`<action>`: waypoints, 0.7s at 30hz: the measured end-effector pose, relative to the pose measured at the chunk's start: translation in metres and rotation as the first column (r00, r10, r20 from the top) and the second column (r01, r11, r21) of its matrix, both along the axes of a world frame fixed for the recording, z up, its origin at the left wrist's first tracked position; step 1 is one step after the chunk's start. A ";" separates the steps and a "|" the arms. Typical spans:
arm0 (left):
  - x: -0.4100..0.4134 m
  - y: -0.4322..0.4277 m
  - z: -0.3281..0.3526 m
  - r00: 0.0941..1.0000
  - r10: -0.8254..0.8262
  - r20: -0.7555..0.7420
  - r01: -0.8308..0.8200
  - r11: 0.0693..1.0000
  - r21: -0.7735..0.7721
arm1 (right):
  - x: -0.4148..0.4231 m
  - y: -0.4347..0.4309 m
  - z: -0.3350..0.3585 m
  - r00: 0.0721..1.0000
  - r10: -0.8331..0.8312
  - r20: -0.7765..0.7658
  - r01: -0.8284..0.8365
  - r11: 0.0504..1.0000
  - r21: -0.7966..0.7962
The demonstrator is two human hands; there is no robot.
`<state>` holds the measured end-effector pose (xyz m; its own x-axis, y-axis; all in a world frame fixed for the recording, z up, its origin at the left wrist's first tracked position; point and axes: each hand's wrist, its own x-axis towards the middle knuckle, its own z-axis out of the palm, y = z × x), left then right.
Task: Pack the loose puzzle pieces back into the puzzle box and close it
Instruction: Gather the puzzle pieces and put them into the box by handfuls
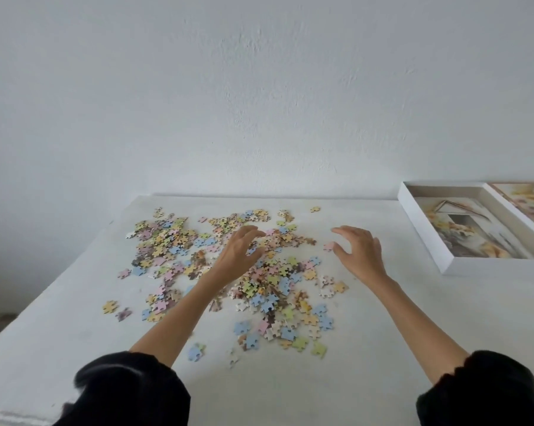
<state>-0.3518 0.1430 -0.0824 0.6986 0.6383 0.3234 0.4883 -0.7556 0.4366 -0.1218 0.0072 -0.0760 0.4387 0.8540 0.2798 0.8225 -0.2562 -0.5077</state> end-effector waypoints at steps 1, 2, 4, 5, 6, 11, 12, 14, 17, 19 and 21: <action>-0.001 0.003 -0.001 1.000 -0.009 -0.004 0.009 1.000 0.003 | 0.010 -0.005 -0.003 0.999 -0.046 0.001 0.046 0.999 -0.023; -0.002 0.005 -0.003 1.000 -0.008 -0.008 0.008 1.000 -0.003 | 0.018 -0.009 -0.007 0.997 -0.079 -0.004 0.079 0.996 -0.047; -0.003 0.007 -0.007 1.000 0.000 -0.021 0.000 1.000 -0.023 | 0.027 -0.016 -0.015 0.995 -0.092 -0.030 0.089 0.992 -0.088; -0.004 0.008 -0.010 1.000 -0.003 -0.030 0.002 0.999 -0.036 | 0.027 -0.017 -0.018 0.996 -0.086 -0.040 0.081 0.991 -0.110; -0.005 0.008 -0.013 0.999 -0.008 -0.038 0.006 0.999 -0.051 | 0.024 -0.019 -0.021 0.996 -0.081 -0.049 0.074 0.988 -0.134; -0.005 0.010 -0.021 0.999 -0.012 -0.053 0.009 0.999 -0.053 | -0.009 -0.019 -0.023 0.998 0.002 -0.067 -0.018 0.972 -0.233; -0.004 0.010 -0.022 0.999 -0.013 -0.048 0.011 0.999 -0.043 | -0.018 -0.019 -0.024 0.999 0.038 -0.038 -0.047 0.964 -0.263; -0.004 0.010 -0.023 0.999 -0.012 -0.045 0.010 0.999 -0.036 | -0.039 -0.020 -0.025 0.994 0.110 0.027 -0.096 0.943 -0.319; -0.004 0.010 -0.024 0.998 -0.005 -0.055 0.003 0.999 -0.043 | -0.065 -0.018 -0.027 0.979 0.171 0.110 -0.119 0.919 -0.376; -0.003 0.009 -0.023 0.999 -0.002 -0.051 0.000 0.999 -0.041 | -0.073 -0.015 -0.025 0.983 0.164 0.080 -0.124 0.922 -0.368; -0.004 0.008 -0.022 0.999 -0.003 -0.043 0.000 0.998 -0.055 | -0.074 -0.012 -0.022 0.993 0.116 -0.039 -0.122 0.961 -0.247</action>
